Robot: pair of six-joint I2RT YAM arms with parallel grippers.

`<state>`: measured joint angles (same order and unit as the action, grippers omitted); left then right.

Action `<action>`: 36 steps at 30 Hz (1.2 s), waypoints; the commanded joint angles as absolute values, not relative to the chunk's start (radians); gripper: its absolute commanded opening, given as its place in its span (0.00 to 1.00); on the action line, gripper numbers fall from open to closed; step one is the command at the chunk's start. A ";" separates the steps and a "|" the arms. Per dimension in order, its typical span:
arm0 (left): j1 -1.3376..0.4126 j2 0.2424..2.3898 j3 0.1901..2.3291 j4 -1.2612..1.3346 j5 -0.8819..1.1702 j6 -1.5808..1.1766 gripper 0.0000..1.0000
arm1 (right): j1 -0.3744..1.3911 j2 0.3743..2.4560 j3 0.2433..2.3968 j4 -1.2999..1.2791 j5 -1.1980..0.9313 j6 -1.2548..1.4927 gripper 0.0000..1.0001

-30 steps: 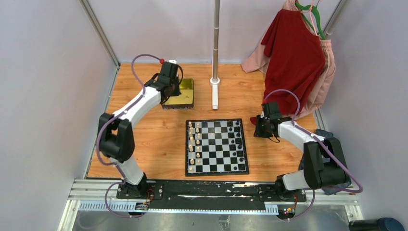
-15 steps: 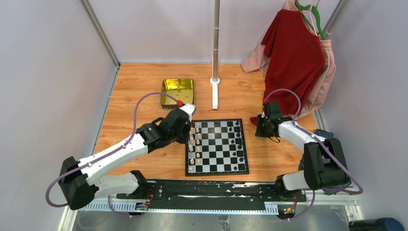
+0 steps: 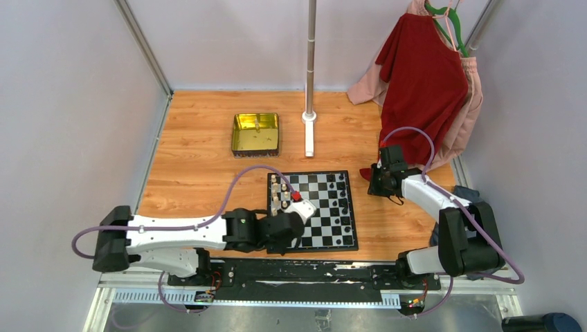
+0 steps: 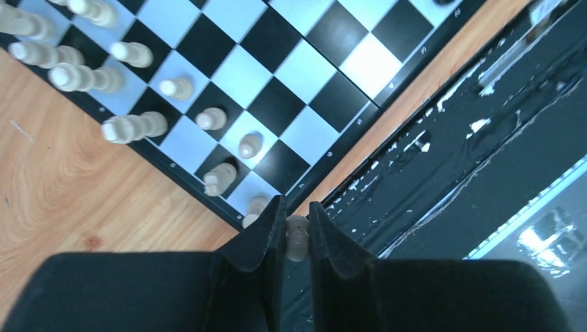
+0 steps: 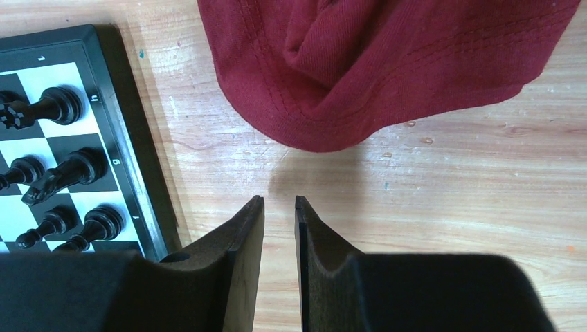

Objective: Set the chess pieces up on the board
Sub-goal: Place the chess piece on the chessboard.

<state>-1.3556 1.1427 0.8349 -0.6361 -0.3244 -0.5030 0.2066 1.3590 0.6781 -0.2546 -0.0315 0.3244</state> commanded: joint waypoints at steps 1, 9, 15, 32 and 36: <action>-1.431 1.246 0.880 -0.645 -0.396 -0.532 0.00 | 0.192 1.334 0.677 -0.273 -0.012 0.315 0.28; -1.456 1.261 0.803 -0.506 -0.457 -0.582 0.00 | 0.192 1.332 0.675 -0.272 -0.024 0.316 0.28; -1.456 1.256 0.735 -0.449 -0.474 -0.637 0.00 | 0.190 1.344 0.674 -0.264 -0.036 0.319 0.28; -1.456 1.229 0.619 -0.324 -0.530 -0.672 0.00 | 0.190 1.364 0.678 -0.261 -0.043 0.321 0.28; -1.456 1.248 0.606 -0.302 -0.525 -0.675 0.00 | 0.190 1.365 0.678 -0.262 -0.040 0.319 0.28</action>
<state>-1.4498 1.2312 0.6231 -0.3511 -0.4976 -0.6605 0.2062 1.3552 0.6781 -0.2543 -0.0341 0.3244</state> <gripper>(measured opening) 0.194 0.278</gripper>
